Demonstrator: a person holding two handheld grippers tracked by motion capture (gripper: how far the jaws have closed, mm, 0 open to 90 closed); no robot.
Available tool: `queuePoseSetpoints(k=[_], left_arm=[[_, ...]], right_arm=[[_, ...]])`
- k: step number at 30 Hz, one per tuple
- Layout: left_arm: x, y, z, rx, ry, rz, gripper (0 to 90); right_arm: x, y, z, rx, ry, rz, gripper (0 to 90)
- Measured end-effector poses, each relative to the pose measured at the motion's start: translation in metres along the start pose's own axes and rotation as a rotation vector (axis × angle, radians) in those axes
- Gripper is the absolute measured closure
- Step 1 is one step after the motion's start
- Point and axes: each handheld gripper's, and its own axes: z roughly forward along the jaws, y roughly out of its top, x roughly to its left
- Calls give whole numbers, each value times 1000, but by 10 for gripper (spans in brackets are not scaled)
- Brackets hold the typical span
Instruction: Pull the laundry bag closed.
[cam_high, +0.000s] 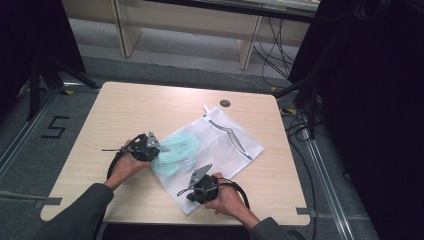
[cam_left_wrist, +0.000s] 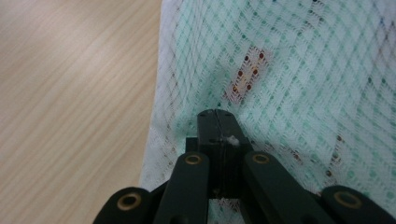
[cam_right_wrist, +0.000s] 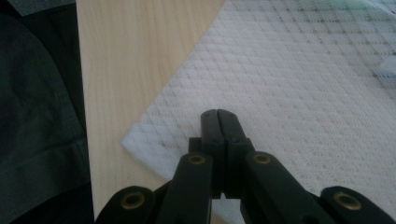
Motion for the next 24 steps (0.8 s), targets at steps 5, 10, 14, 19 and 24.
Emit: queuePoseSetpoints(k=[5, 10, 14, 19, 24], left_arm=[[6, 2, 5, -9, 4, -10, 897], [12, 7, 6, -35, 10, -25, 896], [17, 12, -8, -78, 13, -30, 897], [-6, 12, -32, -146, -91, -68, 897], [-45, 4, -43, -143, -223, -75, 896]], right_arm=[[3, 8, 6, -4, 6, -9, 900], [5, 14, 11, -10, 17, -22, 900], [1, 15, 7, -31, 10, -27, 900], [-32, -4, -34, -109, -99, 77, 900], [-57, -35, -51, -90, -194, 172, 900]])
